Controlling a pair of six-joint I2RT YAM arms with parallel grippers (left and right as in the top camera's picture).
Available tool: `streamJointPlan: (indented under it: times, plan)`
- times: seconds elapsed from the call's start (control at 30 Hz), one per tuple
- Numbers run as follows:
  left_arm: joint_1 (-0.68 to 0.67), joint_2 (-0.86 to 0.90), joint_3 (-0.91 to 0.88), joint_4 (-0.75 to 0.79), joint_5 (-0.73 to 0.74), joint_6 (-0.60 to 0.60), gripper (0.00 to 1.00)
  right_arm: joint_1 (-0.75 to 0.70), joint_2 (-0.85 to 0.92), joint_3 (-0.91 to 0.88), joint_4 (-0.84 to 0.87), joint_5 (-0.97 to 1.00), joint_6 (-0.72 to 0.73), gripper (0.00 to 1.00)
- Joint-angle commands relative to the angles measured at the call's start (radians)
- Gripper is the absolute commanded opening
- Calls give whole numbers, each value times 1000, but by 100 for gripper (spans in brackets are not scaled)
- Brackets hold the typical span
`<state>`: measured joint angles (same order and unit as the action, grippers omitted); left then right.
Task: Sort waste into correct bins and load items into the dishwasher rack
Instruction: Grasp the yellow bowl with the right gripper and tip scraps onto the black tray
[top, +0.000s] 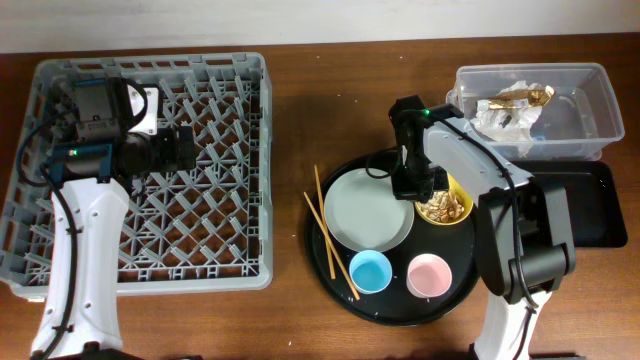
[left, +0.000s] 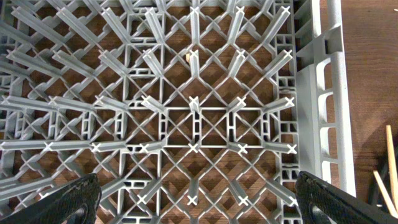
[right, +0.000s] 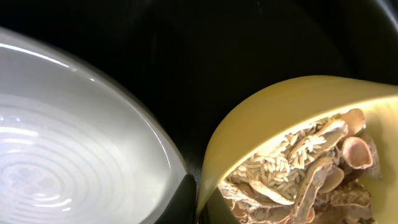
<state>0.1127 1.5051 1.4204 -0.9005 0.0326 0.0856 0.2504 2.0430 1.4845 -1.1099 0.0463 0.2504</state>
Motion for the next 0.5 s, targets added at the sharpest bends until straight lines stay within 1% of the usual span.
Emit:
streamJointPlan:
  times: [0.0,0.07,0.13,0.2,0.27,0.3,0.33,0.4,0.47]
  plan:
    - [5,-12,15,2,-3,-6,99,4,14,-6,-3,19,-7,4]
    - [5,-12,15,3,-3,-6,99,1,9,34,-62,19,-8,4]
    - [5,-12,15,3,-3,-6,99,-13,-21,164,-179,19,-11,4]
    - [5,-12,15,2,-3,-6,99,-37,-59,373,-346,18,-11,4]
    - [5,-12,15,2,-4,-6,99,-77,-81,552,-494,10,-55,4]
    - [5,-12,15,2,-4,-6,99,-99,-95,583,-542,10,-64,4]
    - [5,-12,15,2,-3,-6,99,-153,-137,588,-587,2,-88,4]
    - [5,-12,15,2,-3,-6,99,-246,-205,586,-589,-116,-178,4]
    - [5,-12,15,2,-3,-6,99,-331,-243,569,-589,-188,-248,4]
